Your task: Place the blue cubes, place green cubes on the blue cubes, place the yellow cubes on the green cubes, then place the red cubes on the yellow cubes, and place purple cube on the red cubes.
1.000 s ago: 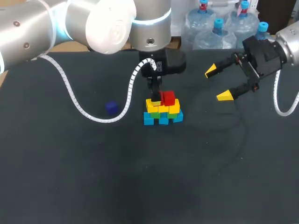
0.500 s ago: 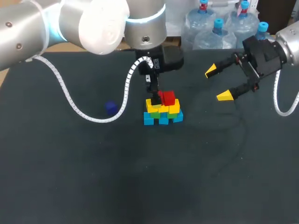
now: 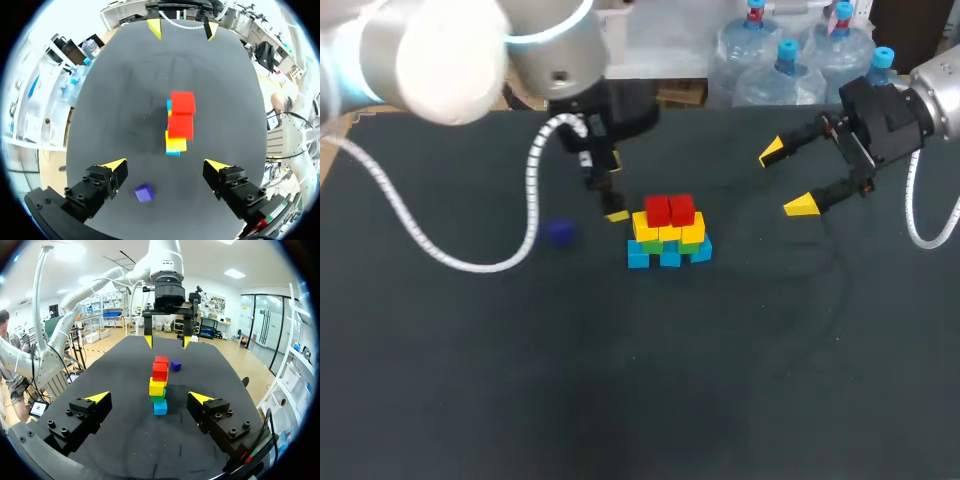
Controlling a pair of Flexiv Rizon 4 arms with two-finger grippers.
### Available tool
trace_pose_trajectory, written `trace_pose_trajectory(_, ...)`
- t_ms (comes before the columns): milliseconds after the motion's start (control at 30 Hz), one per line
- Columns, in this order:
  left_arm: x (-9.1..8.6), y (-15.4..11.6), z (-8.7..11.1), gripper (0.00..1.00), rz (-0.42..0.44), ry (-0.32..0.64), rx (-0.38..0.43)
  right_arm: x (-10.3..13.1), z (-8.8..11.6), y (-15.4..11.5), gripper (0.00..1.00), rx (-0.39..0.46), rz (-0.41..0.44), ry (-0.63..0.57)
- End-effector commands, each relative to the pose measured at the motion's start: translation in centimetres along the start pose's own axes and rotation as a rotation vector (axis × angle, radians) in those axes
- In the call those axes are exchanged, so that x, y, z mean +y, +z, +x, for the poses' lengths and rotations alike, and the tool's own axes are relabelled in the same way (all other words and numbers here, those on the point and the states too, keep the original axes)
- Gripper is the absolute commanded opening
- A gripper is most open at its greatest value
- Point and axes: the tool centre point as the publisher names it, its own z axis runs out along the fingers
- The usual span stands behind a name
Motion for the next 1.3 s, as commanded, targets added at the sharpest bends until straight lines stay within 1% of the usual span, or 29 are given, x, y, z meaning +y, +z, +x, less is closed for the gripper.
trace_pose_trajectory(33, -0.8, -0.8, 2.7, 1.0, -0.024, -0.042, -0.01, 0.0, 0.0, 0.1, 1.0, 0.0, 0.001, -0.001)
trace_pose_trajectory(100, -0.8, -0.7, 3.2, 1.0, -0.023, -0.067, 0.075, 0.0, 0.0, 0.1, 1.0, 0.0, 0.001, -0.001)
trace_pose_trajectory(200, -0.7, -0.4, 4.2, 1.0, -0.023, -0.115, 0.175, 0.0, 0.0, 0.1, 1.0, 0.0, 0.001, -0.001)
trace_pose_trajectory(300, -0.7, 0.0, 4.9, 1.0, -0.012, -0.152, 0.216, 0.0, 0.0, 0.1, 1.0, 0.0, 0.001, -0.001)
trace_pose_trajectory(333, -0.7, 0.3, 5.2, 1.0, -0.007, -0.167, 0.261, 0.0, 0.0, 0.1, 1.0, 0.0, 0.001, -0.001)
trace_pose_trajectory(433, -0.6, 1.2, 5.9, 1.0, 0.017, -0.198, 0.3, 0.0, 0.0, 0.1, 1.0, 0.0, 0.001, -0.001)
trace_pose_trajectory(533, -0.4, 2.2, 6.9, 1.0, 0.056, -0.23, 0.304, 0.0, 0.0, 0.1, 1.0, 0.0, 0.001, -0.001)
trace_pose_trajectory(633, -0.3, 2.8, 7.3, 1.0, 0.075, -0.244, 0.286, 0.0, 0.0, 0.1, 1.0, 0.0, 0.001, -0.001)
trace_pose_trajectory(733, 0.1, 3.4, 7.8, 1.0, 0.082, -0.247, 0.26, 0.0, 0.0, 0.1, 1.0, 0.0, 0.001, -0.001)
trace_pose_trajectory(767, 0.2, 3.5, 8.0, 1.0, 0.085, -0.245, 0.233, 0.0, 0.0, 0.1, 1.0, 0.0, 0.001, -0.001)
trace_pose_trajectory(900, 0.8, 4.6, 8.6, 1.0, 0.118, -0.263, 0.191, 0.0, 0.0, 0.1, 1.0, 0.0, 0.001, -0.001)
trace_pose_trajectory(1100, 1.5, 5.6, 8.8, 1.0, 0.135, -0.265, 0.205, 0.0, 0.0, 0.1, 1.0, 0.0, 0.001, -0.001)
trace_pose_trajectory(1133, 1.7, 5.7, 8.9, 1.0, 0.137, -0.263, 0.219, 0.0, 0.0, 0.1, 1.0, 0.0, 0.001, -0.001)
trace_pose_trajectory(1300, 2.5, 5.4, 8.9, 1.0, 0.12, -0.264, 0.239, 0.0, 0.0, 0.1, 1.0, 0.0, 0.001, -0.001)
